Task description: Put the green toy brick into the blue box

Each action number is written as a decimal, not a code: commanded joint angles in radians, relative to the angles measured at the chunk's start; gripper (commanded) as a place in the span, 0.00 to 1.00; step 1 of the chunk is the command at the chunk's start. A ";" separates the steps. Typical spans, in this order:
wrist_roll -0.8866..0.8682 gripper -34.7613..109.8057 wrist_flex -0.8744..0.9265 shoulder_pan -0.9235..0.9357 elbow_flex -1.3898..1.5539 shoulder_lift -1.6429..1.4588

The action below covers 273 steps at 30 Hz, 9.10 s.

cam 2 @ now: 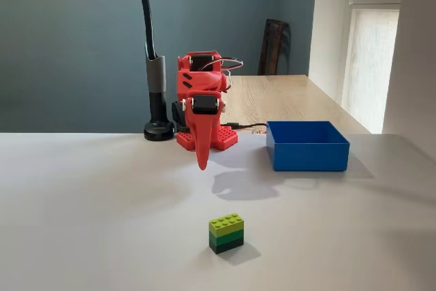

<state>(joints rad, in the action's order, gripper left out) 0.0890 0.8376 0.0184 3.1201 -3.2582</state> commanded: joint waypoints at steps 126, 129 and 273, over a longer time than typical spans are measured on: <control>0.413 0.24 0.264 -0.114 -2.098 2.272; 0.400 0.24 0.264 -0.114 -2.095 2.264; -0.095 0.24 0.758 -0.850 -1.729 1.347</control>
<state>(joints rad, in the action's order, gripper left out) -0.0230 1.5953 -0.9603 1.3637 -1.7994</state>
